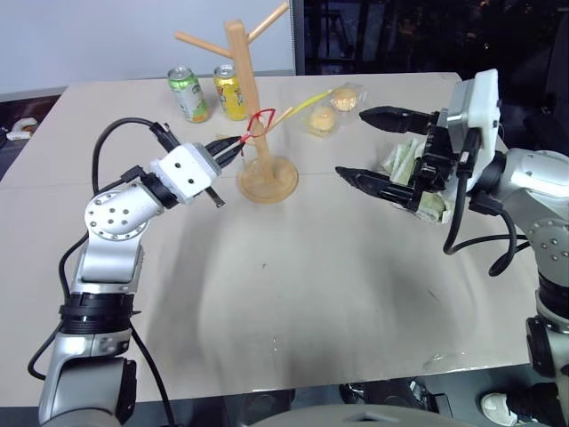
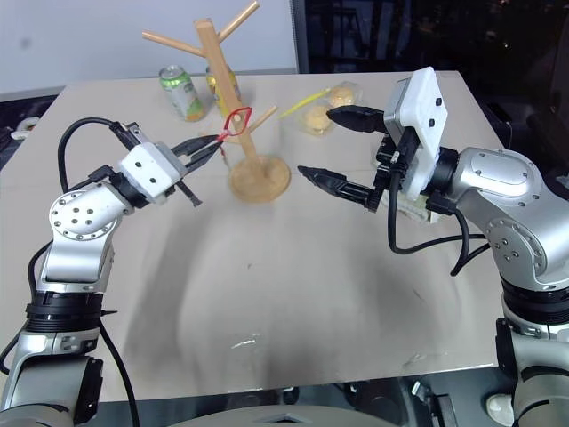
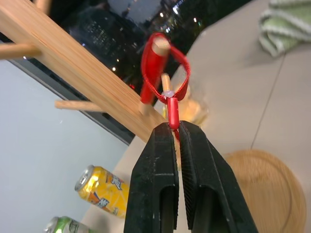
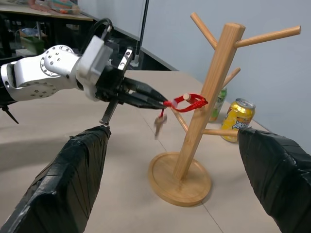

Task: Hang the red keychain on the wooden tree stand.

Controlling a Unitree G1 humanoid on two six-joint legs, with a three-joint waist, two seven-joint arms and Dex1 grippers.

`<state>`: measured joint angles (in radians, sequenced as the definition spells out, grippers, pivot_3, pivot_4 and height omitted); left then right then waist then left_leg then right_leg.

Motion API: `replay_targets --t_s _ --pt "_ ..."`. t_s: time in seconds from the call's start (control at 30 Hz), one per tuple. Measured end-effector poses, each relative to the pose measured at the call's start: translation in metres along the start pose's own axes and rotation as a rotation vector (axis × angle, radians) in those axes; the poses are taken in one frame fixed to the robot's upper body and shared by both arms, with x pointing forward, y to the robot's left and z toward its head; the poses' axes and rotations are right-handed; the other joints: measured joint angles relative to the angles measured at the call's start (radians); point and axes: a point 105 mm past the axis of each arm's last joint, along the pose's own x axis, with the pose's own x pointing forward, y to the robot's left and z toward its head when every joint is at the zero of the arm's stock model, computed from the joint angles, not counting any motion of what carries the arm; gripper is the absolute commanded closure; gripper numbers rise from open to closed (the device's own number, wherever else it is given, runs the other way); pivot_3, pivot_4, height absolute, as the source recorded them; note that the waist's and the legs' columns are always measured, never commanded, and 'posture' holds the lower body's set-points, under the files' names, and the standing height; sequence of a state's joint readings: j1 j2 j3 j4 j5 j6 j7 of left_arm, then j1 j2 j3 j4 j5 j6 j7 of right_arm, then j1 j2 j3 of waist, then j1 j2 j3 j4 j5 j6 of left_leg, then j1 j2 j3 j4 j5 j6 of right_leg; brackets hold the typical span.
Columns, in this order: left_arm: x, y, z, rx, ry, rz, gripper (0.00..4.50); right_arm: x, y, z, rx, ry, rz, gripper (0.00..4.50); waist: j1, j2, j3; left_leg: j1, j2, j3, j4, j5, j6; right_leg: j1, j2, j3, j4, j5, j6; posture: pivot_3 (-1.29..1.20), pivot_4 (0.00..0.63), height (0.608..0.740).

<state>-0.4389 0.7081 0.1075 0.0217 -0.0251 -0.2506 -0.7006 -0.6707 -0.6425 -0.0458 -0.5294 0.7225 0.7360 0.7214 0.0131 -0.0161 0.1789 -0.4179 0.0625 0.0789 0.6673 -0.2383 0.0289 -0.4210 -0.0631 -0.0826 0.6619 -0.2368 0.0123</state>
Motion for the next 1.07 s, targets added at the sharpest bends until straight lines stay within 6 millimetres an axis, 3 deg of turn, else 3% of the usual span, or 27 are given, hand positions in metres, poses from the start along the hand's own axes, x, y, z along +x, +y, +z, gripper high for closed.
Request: replay_targets --t_s 0.17,0.33,0.43,0.47,0.5,0.53,0.63,0.73,0.93,1.07 --pt "0.003 0.009 -0.002 0.016 0.014 0.037 4.47 0.0 0.001 -0.004 0.007 0.011 -0.003 0.0 0.0 0.0 0.0 0.0 0.0 0.0 0.0 0.0 0.0 0.0 0.0 0.0 0.0 0.0 0.0 0.0 0.15 0.74" --pt "0.003 0.01 -0.004 -0.03 0.019 0.041 2.74 0.0 0.001 -0.005 0.006 0.01 -0.006 0.0 -0.001 0.0 0.0 0.0 0.0 0.0 0.0 0.0 0.0 0.0 0.0 0.0 0.0 0.0 0.0 0.0 0.15 0.74" --pt "0.002 0.008 -0.007 -0.081 0.025 0.018 1.12 0.0 0.001 -0.006 0.003 0.006 -0.004 0.0 -0.001 0.0 0.0 0.0 0.0 0.0 0.0 0.0 0.0 0.0 0.0 0.0 0.0 0.0 0.0 0.0 0.15 0.74" --pt "0.001 0.007 -0.007 -0.088 0.027 0.007 0.89 -0.001 0.001 -0.006 0.004 0.007 -0.003 0.0 -0.001 0.0 0.0 0.0 0.0 0.0 0.0 0.0 0.0 0.0 0.0 0.0 0.0 0.0 0.0 0.0 0.15 0.74" --pt "0.0 0.007 -0.008 -0.1 0.033 -0.015 0.3 -0.001 0.002 -0.007 0.003 0.011 0.001 0.0 -0.001 0.0 0.0 0.0 0.0 0.0 0.0 0.0 0.0 0.0 0.0 0.0 0.0 0.0 0.0 0.0 0.15 0.74" --pt "-0.001 0.006 -0.008 -0.104 0.036 -0.025 0.14 -0.002 0.002 -0.008 0.002 0.013 0.002 0.0 -0.001 0.0 0.0 0.0 0.0 0.0 0.0 0.0 0.0 0.0 0.0 0.0 0.0 0.0 0.0 0.0 0.15 0.74" --pt "-0.005 0.006 -0.01 -0.112 0.053 -0.068 0.14 -0.003 0.0 -0.009 -0.007 0.022 -0.001 0.0 -0.001 0.0 0.0 0.0 0.0 0.0 0.0 0.0 0.0 0.0 0.0 0.0 0.0 0.0 0.0 0.0 0.15 0.74" --pt "-0.015 0.015 -0.024 -0.205 0.128 -0.123 0.14 -0.008 -0.006 -0.014 -0.014 0.053 -0.004 0.0 -0.001 0.0 0.0 0.0 0.0 0.0 0.0 0.0 0.0 0.0 0.0 0.0 0.0 0.0 0.001 0.0 0.15 0.74" --pt "-0.024 0.05 -0.02 -0.562 0.23 -0.182 0.14 -0.018 -0.021 -0.022 -0.014 0.119 -0.013 0.0 -0.002 -0.002 0.001 -0.001 0.0 0.0 0.0 0.0 0.0 0.0 0.0 0.0 0.0 -0.001 0.001 0.0 0.15 0.74" --pt "-0.032 0.053 -0.017 -0.685 0.259 -0.25 0.14 -0.025 -0.029 -0.026 0.008 0.145 -0.024 0.0 -0.003 -0.002 0.001 0.0 0.0 0.001 0.0 0.0 0.0 -0.001 0.001 0.001 0.0 -0.001 0.001 0.0 0.15 0.74"
